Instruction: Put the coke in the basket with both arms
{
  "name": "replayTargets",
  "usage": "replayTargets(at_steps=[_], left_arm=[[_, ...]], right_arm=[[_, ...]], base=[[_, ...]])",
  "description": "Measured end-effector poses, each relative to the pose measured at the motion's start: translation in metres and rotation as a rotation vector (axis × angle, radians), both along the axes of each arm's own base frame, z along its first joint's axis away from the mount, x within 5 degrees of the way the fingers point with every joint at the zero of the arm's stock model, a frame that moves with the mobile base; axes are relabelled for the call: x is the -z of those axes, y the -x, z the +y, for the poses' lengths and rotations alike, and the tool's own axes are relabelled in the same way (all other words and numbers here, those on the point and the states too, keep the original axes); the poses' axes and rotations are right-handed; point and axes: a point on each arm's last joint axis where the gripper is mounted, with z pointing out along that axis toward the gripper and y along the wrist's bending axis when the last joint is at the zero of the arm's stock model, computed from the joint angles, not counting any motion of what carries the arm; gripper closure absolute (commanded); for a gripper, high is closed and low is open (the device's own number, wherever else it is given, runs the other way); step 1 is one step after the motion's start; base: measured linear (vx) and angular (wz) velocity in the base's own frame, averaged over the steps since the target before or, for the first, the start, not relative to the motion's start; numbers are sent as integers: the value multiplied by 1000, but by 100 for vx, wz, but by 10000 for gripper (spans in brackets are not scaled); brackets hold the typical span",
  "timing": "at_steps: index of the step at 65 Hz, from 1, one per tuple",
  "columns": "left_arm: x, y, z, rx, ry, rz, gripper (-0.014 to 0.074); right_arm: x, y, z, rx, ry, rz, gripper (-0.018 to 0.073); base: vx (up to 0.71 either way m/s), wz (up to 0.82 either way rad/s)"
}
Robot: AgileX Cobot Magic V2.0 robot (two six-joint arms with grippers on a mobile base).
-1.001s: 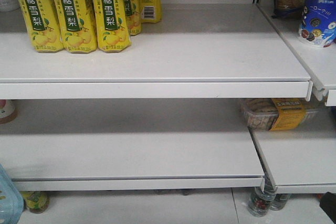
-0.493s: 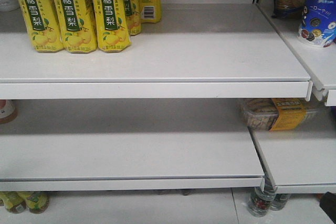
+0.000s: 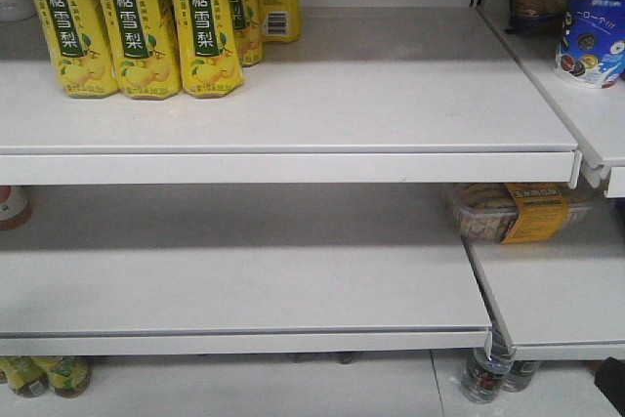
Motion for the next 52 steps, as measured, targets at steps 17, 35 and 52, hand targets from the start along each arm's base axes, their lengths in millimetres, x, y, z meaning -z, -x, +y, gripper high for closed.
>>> replayTargets(at_steps=[17,35,52], left_arm=[[-1,0,0,0,6,-11,603],[-1,0,0,0,7,-15,603],[-2,0,0,0,7,-21,603]], right_arm=[[0,0,0,0,0,0,568],[0,0,0,0,0,0,568],[0,0,0,0,0,0,568]], base=[[0,0],[0,0],[0,0]])
